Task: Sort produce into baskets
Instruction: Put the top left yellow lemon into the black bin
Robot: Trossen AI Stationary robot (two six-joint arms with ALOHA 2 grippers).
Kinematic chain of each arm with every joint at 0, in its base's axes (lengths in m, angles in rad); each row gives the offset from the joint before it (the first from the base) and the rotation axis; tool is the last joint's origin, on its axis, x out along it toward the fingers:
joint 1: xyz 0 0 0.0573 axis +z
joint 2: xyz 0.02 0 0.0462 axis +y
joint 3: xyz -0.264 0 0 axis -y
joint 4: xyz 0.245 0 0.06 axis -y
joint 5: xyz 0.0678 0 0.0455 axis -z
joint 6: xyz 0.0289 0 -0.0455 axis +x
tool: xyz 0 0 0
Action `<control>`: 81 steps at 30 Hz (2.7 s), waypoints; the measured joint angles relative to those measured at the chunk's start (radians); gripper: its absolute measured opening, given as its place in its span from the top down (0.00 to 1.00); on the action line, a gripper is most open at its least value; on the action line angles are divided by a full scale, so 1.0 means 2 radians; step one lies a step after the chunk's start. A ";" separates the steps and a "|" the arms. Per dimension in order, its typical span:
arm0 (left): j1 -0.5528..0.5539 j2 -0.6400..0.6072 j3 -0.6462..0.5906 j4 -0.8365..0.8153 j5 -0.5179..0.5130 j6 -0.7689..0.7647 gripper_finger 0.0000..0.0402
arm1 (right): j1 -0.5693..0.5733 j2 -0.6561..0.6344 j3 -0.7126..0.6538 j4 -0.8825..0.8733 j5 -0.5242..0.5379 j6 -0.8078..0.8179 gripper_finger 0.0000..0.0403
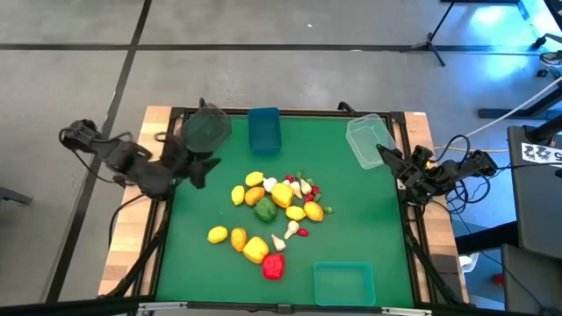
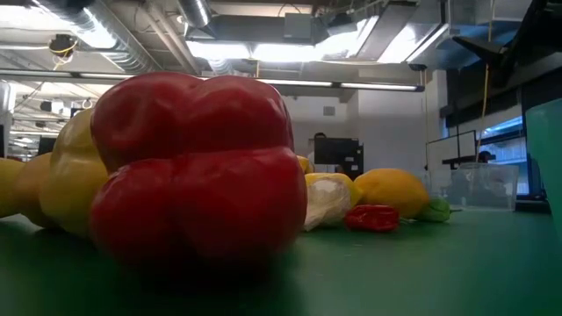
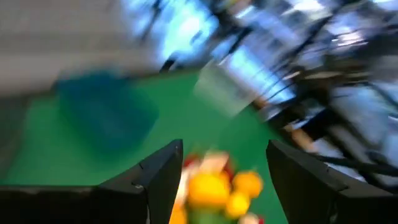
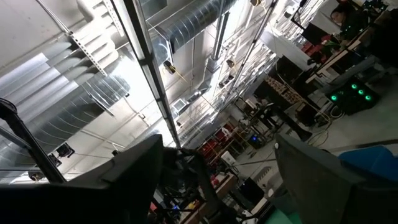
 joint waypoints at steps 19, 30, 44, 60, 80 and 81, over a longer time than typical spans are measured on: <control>0.163 0.241 -0.004 -0.096 0.278 -0.046 0.43 | 0.000 0.000 0.000 -0.022 0.003 0.000 0.25; 0.170 0.336 -0.004 -0.011 0.289 -0.063 0.43 | 0.000 0.000 0.000 -0.024 0.003 0.000 0.25; 0.182 0.356 -0.004 -0.017 0.307 -0.075 0.43 | 0.000 0.000 0.000 -0.037 0.003 0.001 0.25; 0.195 0.357 -0.004 -0.007 0.325 -0.039 0.42 | 0.000 0.000 0.000 -0.048 0.003 0.002 0.25; 0.196 0.368 -0.004 -0.008 0.327 -0.065 0.31 | 0.000 0.000 0.000 -0.055 0.003 0.002 0.25; 0.196 0.368 -0.007 -0.005 0.326 -0.066 0.31 | 0.000 0.000 0.000 -0.057 0.003 0.002 0.25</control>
